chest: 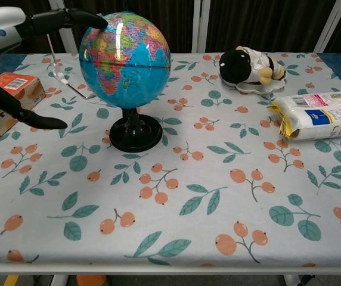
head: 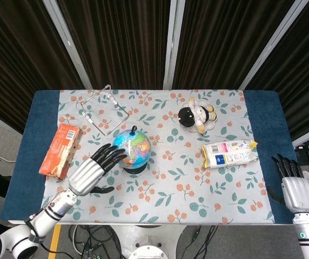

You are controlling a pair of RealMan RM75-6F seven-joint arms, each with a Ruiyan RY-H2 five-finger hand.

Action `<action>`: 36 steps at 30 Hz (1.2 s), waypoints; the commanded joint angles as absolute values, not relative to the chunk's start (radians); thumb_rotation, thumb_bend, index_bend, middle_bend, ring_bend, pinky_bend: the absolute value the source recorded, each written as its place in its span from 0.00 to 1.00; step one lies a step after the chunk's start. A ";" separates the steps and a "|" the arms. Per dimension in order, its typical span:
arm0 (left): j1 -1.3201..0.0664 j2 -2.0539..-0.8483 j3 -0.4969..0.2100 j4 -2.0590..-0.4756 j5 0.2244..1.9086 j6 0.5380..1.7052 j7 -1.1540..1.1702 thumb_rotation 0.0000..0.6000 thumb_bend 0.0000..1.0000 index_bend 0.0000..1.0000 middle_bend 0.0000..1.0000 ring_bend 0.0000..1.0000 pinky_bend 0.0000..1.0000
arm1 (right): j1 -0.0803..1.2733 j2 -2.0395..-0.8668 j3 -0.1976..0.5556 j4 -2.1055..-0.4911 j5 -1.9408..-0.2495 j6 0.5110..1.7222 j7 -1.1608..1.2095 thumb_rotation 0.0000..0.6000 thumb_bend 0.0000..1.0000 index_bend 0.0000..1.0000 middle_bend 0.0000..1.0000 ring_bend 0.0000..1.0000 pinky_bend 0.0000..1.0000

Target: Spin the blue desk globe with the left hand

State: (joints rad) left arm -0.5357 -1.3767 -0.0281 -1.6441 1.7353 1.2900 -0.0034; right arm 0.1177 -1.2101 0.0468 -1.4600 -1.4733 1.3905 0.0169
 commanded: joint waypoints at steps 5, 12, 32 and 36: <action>-0.523 -1.379 -0.031 -1.593 1.688 1.287 -0.031 1.00 0.06 0.08 0.07 0.00 0.00 | 0.119 -1.211 0.047 -1.460 -1.470 1.387 0.013 1.00 0.24 0.00 0.00 0.00 0.00; -0.497 -1.378 -0.044 -1.516 1.605 1.284 -0.086 1.00 0.06 0.08 0.07 0.00 0.00 | 0.117 -1.210 0.049 -1.459 -1.467 1.389 0.014 1.00 0.24 0.00 0.00 0.00 0.00; -0.301 -1.248 -0.024 -1.493 1.525 1.478 -0.112 1.00 0.06 0.08 0.07 0.00 0.00 | 0.124 -1.210 0.053 -1.489 -1.472 1.389 -0.004 1.00 0.24 0.00 0.00 0.00 0.00; -0.249 -1.220 -0.012 -1.485 1.514 1.519 -0.102 1.00 0.06 0.08 0.07 0.00 0.00 | 0.127 -1.214 0.051 -1.498 -1.477 1.388 -0.017 1.00 0.24 0.00 0.00 0.00 0.00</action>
